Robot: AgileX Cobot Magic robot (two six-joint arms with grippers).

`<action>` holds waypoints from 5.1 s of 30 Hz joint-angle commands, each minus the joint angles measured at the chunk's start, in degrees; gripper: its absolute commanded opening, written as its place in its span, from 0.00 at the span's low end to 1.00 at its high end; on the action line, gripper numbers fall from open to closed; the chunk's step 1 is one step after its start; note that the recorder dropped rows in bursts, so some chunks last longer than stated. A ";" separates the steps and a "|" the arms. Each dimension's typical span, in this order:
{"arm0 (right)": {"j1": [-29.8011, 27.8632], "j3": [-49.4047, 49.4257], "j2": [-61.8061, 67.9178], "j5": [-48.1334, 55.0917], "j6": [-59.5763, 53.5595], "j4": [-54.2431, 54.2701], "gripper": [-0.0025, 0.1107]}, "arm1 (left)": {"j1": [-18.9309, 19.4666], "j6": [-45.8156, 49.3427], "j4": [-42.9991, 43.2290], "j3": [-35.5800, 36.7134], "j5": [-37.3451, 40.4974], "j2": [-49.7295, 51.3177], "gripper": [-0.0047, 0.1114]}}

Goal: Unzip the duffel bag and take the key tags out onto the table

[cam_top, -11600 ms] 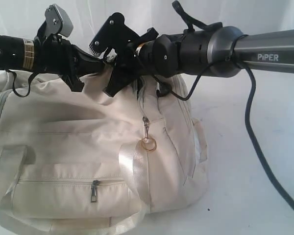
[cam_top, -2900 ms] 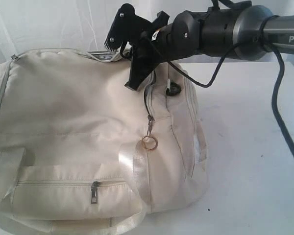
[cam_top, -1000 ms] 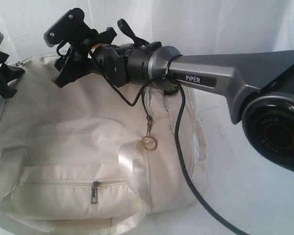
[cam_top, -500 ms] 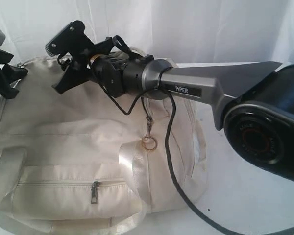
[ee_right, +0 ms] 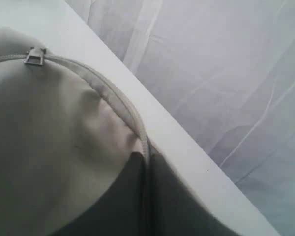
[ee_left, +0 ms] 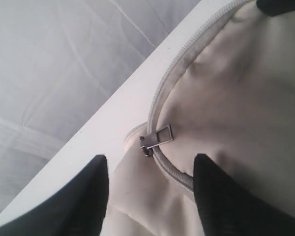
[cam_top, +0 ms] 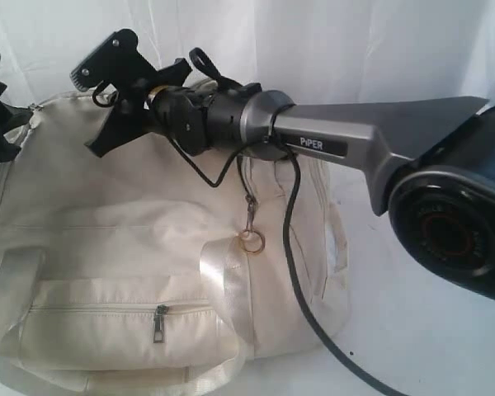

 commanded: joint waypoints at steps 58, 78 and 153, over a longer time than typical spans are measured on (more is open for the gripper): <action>-0.94 -0.26 -3.46 4.27 -2.09 -0.08 0.02 | -3.05 18.15 -17.41 -0.12 9.32 1.76 0.04; -2.23 -0.26 -3.46 -3.25 -2.09 -0.08 0.02 | -2.97 -35.53 2.54 5.76 4.23 -10.42 0.04; -3.35 -0.26 -3.46 -2.74 -1.66 0.02 0.02 | -2.97 20.76 -5.30 -4.31 6.94 4.90 0.48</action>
